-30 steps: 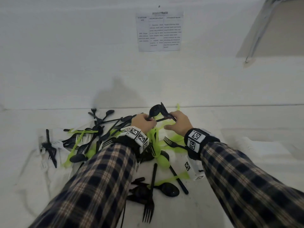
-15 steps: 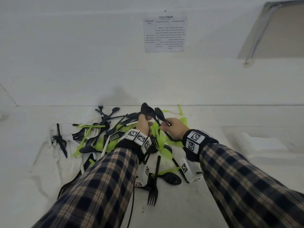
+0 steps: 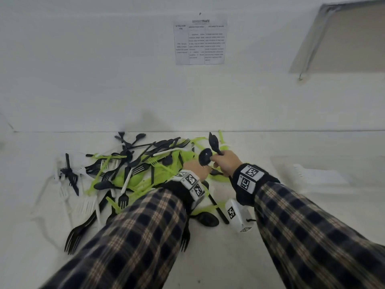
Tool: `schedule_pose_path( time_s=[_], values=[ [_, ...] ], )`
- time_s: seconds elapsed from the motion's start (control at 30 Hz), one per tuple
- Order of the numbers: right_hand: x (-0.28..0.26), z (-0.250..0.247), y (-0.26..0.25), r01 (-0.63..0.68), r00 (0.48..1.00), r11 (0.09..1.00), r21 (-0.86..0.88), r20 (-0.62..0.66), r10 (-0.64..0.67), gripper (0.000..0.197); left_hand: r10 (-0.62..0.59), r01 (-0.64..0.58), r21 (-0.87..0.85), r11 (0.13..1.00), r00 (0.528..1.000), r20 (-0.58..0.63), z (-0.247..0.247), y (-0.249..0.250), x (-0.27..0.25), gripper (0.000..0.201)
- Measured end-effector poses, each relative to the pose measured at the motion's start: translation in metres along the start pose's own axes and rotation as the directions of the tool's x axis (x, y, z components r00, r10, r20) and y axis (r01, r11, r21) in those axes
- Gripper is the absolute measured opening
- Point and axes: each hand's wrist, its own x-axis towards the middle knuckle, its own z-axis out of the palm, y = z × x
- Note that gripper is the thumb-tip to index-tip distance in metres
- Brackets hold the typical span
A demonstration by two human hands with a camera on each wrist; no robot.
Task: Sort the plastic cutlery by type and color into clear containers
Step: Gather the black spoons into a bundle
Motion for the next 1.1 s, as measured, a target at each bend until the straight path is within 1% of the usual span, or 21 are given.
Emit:
schedule_pose_path(
  time_s=[0.07, 0.13, 0.17, 0.2, 0.27, 0.33, 0.37, 0.47, 0.53, 0.6, 0.63, 0.67, 0.7, 0.73, 0.83, 0.87, 0.9, 0.97, 1.03, 1.1],
  values=[
    [-0.002, -0.003, 0.002, -0.02, 1.0, 0.998, -0.051, 0.003, 0.02, 0.024, 0.001, -0.006, 0.153, 0.988, 0.999, 0.037, 0.008, 0.001, -0.008, 0.019],
    [-0.004, -0.003, 0.005, -0.033, 0.999, 0.997, -0.076, 0.019, 0.034, 0.024, -0.032, 0.022, 0.203, 0.979, 0.998, 0.046, 0.019, -0.002, -0.011, 0.03],
    [-0.005, -0.003, 0.006, -0.036, 0.999, 0.995, -0.09, 0.028, 0.039, 0.023, -0.037, 0.03, 0.207, 0.978, 0.999, 0.033, 0.022, -0.003, -0.013, 0.032],
    [-0.007, -0.003, 0.008, -0.038, 0.998, 0.993, -0.107, 0.039, 0.043, 0.023, -0.04, 0.033, 0.223, 0.974, 0.999, 0.027, 0.027, -0.003, -0.015, 0.032],
    [-0.01, -0.002, 0.01, -0.032, 0.997, 0.99, -0.141, 0.063, 0.041, 0.021, -0.047, 0.042, 0.249, 0.968, 0.999, 0.017, 0.031, 0.002, -0.021, 0.025],
    [-0.013, 0.001, 0.012, -0.021, 0.996, 0.987, -0.16, 0.077, 0.033, 0.016, -0.094, 0.096, 0.261, 0.96, 0.995, -0.02, 0.033, 0.006, -0.026, 0.016],
    [-0.014, 0.003, 0.013, -0.015, 0.996, 0.985, -0.169, 0.081, 0.03, 0.014, -0.126, 0.13, 0.243, 0.961, 0.992, -0.033, 0.033, 0.008, -0.028, 0.014],
    [-0.019, 0.008, 0.016, 0.001, 0.996, 0.981, -0.194, 0.088, 0.016, 0.009, -0.169, 0.172, 0.167, 0.971, 0.985, -0.035, 0.034, 0.01, -0.029, 0.016],
    [-0.021, 0.011, 0.017, 0.02, 0.996, 0.981, -0.194, 0.087, -0.004, 0.014, -0.198, 0.202, 0.135, 0.97, 0.979, -0.045, 0.033, 0.009, -0.032, 0.019],
    [-0.022, 0.013, 0.018, 0.036, 0.998, 0.982, -0.187, 0.065, -0.024, 0.025, -0.203, 0.21, 0.087, 0.974, 0.976, -0.082, 0.03, 0.008, -0.035, 0.026],
    [-0.022, 0.014, 0.019, 0.044, 0.998, 0.982, -0.185, 0.056, -0.035, 0.027, -0.212, 0.217, 0.051, 0.975, 0.973, -0.088, 0.028, 0.009, -0.037, 0.027],
    [-0.022, 0.014, 0.019, 0.054, 0.998, 0.981, -0.186, 0.044, -0.047, 0.029, -0.217, 0.22, 0.016, 0.975, 0.972, -0.094, 0.027, 0.009, -0.039, 0.024],
    [-0.023, 0.014, 0.02, 0.064, 0.998, 0.98, -0.186, 0.022, -0.061, 0.029, -0.226, 0.226, -0.01, 0.974, 0.969, -0.099, 0.025, 0.009, -0.04, 0.018],
    [-0.023, 0.012, 0.02, 0.073, 0.997, 0.981, -0.177, -0.015, -0.077, 0.029, -0.228, 0.225, -0.04, 0.974, 0.967, -0.115, 0.024, 0.009, -0.039, 0.017],
    [-0.024, 0.007, 0.019, 0.114, 0.98, 0.992, -0.054, -0.156, -0.121, 0.025, -0.214, 0.19, -0.137, 0.972, 0.958, -0.191, 0.022, 0.011, -0.041, 0.025],
    [-0.024, 0.006, 0.019, 0.141, 0.974, 0.99, -0.019, -0.175, -0.142, 0.022, -0.21, 0.178, -0.159, 0.971, 0.953, -0.219, 0.021, 0.011, -0.042, 0.029],
    [-0.024, 0.005, 0.019, 0.162, 0.973, 0.987, -0.013, -0.162, -0.162, 0.017, -0.218, 0.178, -0.177, 0.968, 0.946, -0.238, 0.021, 0.01, -0.043, 0.03],
    [-0.024, 0.004, 0.017, 0.176, 0.982, 0.982, -0.065, -0.054, -0.18, 0.01, -0.246, 0.186, -0.233, 0.955, 0.932, -0.267, 0.02, 0.006, -0.045, 0.031],
    [-0.024, 0.004, 0.018, 0.188, 0.981, 0.973, -0.133, 0.073, -0.18, 0.012, -0.305, 0.215, -0.312, 0.925, 0.912, -0.274, 0.02, 0.001, -0.046, 0.039],
    [-0.025, 0.006, 0.021, 0.191, 0.971, 0.975, -0.117, 0.17, -0.17, 0.014, -0.355, 0.231, -0.397, 0.888, 0.894, -0.273, 0.019, -0.001, -0.05, 0.038]
  ],
)
